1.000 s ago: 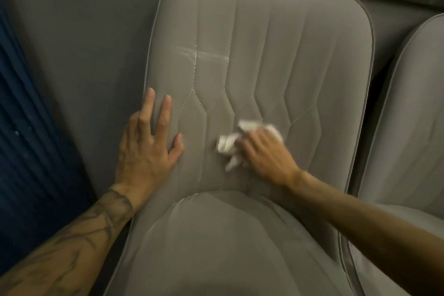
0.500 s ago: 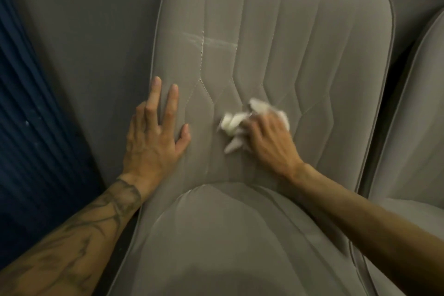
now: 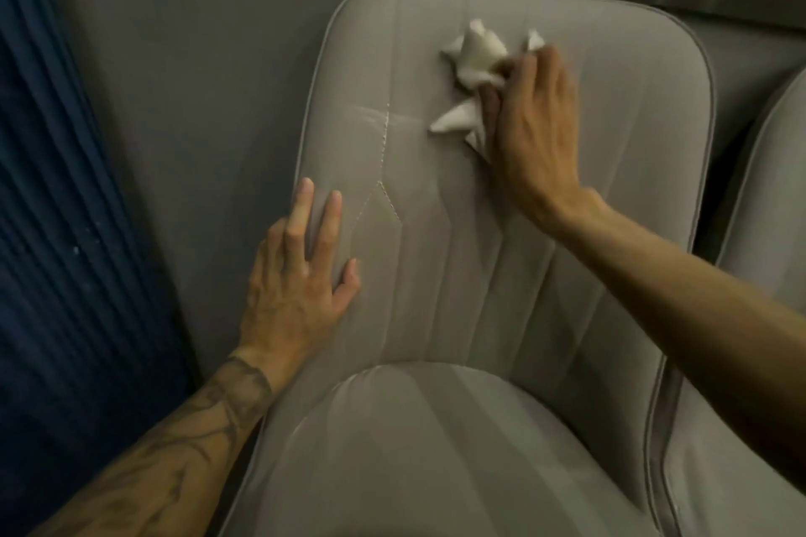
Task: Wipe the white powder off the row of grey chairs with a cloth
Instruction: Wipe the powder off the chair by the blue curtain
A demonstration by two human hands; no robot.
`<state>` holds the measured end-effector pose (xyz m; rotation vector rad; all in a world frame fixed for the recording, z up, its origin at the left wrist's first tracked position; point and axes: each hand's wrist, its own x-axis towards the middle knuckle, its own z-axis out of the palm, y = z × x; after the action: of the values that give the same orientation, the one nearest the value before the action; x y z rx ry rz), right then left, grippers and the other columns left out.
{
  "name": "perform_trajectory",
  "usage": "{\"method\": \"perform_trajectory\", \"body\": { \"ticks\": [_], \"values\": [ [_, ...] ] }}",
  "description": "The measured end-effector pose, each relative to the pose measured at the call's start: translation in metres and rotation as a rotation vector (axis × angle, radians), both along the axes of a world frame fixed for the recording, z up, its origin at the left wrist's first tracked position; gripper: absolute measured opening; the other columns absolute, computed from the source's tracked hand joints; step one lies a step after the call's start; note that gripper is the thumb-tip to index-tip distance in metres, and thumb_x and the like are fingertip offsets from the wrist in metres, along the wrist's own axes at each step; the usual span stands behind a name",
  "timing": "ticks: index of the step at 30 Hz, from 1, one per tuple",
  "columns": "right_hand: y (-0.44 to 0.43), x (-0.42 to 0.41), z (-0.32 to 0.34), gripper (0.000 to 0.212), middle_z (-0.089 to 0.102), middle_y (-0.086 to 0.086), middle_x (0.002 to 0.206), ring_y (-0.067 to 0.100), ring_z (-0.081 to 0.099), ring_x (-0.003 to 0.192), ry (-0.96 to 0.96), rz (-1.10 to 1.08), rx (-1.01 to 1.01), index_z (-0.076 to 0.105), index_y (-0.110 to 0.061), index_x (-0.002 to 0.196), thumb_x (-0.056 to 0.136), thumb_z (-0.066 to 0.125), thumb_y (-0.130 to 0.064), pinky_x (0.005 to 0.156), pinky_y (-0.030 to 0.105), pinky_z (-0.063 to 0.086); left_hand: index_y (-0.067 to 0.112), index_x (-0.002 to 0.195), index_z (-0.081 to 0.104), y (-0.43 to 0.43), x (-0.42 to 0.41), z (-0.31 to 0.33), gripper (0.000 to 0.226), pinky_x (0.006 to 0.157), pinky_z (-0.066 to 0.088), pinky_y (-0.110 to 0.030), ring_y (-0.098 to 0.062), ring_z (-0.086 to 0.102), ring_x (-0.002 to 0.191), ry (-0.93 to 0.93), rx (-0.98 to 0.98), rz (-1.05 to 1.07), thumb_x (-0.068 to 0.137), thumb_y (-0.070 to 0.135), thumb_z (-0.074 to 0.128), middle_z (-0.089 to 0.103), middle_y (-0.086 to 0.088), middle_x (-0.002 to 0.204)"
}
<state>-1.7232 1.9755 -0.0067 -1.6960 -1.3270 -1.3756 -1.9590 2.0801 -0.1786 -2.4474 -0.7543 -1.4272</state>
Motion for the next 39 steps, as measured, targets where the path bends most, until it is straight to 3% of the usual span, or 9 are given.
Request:
{"method": "perform_trajectory", "body": {
  "ticks": [3, 8, 13, 16, 21, 26, 29, 34, 39],
  "values": [
    [0.021, -0.024, -0.016, 0.023, 0.055, 0.023, 0.111, 0.036, 0.051, 0.096, 0.082, 0.032, 0.038, 0.054, -0.004, 0.112, 0.103, 0.046, -0.023, 0.088, 0.044, 0.039, 0.011, 0.164, 0.024, 0.001, 0.0, 0.0, 0.071, 0.103, 0.05, -0.055, -0.045, 0.053, 0.124, 0.003, 0.005, 0.0, 0.103, 0.035, 0.051, 0.019, -0.021, 0.168],
    [0.004, -0.031, -0.083, 0.024, 0.058, 0.021, 0.102, 0.038, 0.057, 0.088, -0.219, 0.205, -0.473, 0.061, -0.001, 0.11, 0.101, 0.05, -0.021, 0.082, 0.048, 0.042, 0.011, 0.164, 0.026, -0.001, 0.0, 0.001, 0.07, 0.104, 0.049, -0.055, -0.046, 0.053, 0.122, 0.007, 0.005, 0.012, 0.103, 0.035, 0.051, 0.021, -0.022, 0.168],
    [0.033, -0.017, 0.021, 0.035, 0.055, 0.021, 0.112, 0.036, 0.054, 0.096, -0.005, 0.078, -0.037, 0.057, -0.001, 0.114, 0.104, 0.043, -0.031, 0.084, 0.044, 0.044, 0.009, 0.163, 0.028, 0.001, -0.001, 0.001, 0.07, 0.104, 0.049, -0.053, -0.044, 0.054, 0.121, 0.002, 0.018, 0.011, 0.103, 0.035, 0.053, 0.024, -0.024, 0.167],
    [0.042, -0.032, 0.008, 0.023, 0.054, 0.017, 0.108, 0.03, 0.051, 0.093, 0.093, 0.061, 0.114, 0.055, -0.007, 0.108, 0.104, 0.046, -0.027, 0.085, 0.04, 0.042, 0.008, 0.163, 0.028, 0.0, 0.0, 0.001, 0.07, 0.103, 0.049, -0.053, -0.044, 0.055, 0.119, 0.006, 0.03, 0.015, 0.103, 0.035, 0.053, 0.024, -0.025, 0.167],
    [0.019, -0.037, -0.057, 0.016, 0.056, 0.019, 0.096, 0.033, 0.052, 0.085, -0.174, 0.211, -0.306, 0.054, -0.006, 0.107, 0.102, 0.053, -0.021, 0.079, 0.045, 0.04, 0.011, 0.164, 0.028, -0.001, 0.0, 0.001, 0.07, 0.102, 0.05, -0.054, -0.045, 0.055, 0.12, -0.003, 0.025, 0.034, 0.103, 0.036, 0.051, 0.025, -0.023, 0.167],
    [0.043, -0.023, 0.043, 0.03, 0.056, 0.019, 0.108, 0.033, 0.053, 0.09, -0.04, 0.119, 0.012, 0.057, -0.005, 0.107, 0.104, 0.042, -0.03, 0.08, 0.041, 0.043, 0.01, 0.164, 0.025, -0.001, -0.001, 0.001, 0.07, 0.103, 0.05, -0.054, -0.045, 0.054, 0.122, 0.006, 0.013, 0.021, 0.104, 0.035, 0.051, 0.021, -0.022, 0.168],
    [0.049, -0.034, 0.015, 0.024, 0.057, 0.019, 0.107, 0.032, 0.052, 0.091, 0.033, 0.108, 0.069, 0.057, -0.007, 0.108, 0.103, 0.045, -0.026, 0.084, 0.039, 0.039, 0.009, 0.164, 0.027, -0.001, -0.001, 0.001, 0.07, 0.102, 0.05, -0.054, -0.044, 0.055, 0.121, 0.004, 0.022, 0.022, 0.104, 0.035, 0.052, 0.022, -0.023, 0.168],
    [0.018, -0.038, -0.07, 0.015, 0.057, 0.018, 0.1, 0.034, 0.054, 0.086, -0.192, 0.265, -0.369, 0.053, -0.008, 0.108, 0.1, 0.054, -0.02, 0.08, 0.045, 0.039, 0.01, 0.164, 0.026, -0.001, -0.001, 0.001, 0.07, 0.103, 0.048, -0.052, -0.042, 0.053, 0.121, 0.009, 0.021, 0.02, 0.104, 0.037, 0.05, 0.022, -0.023, 0.168],
    [0.031, -0.018, 0.006, 0.024, 0.057, 0.021, 0.112, 0.034, 0.052, 0.096, 0.018, 0.09, 0.016, 0.055, -0.007, 0.109, 0.104, 0.046, -0.028, 0.087, 0.041, 0.037, 0.011, 0.164, 0.025, 0.0, 0.0, 0.001, 0.07, 0.103, 0.049, -0.053, -0.043, 0.053, 0.122, 0.0, 0.017, 0.014, 0.104, 0.036, 0.05, 0.021, -0.022, 0.168]
  ]
}}
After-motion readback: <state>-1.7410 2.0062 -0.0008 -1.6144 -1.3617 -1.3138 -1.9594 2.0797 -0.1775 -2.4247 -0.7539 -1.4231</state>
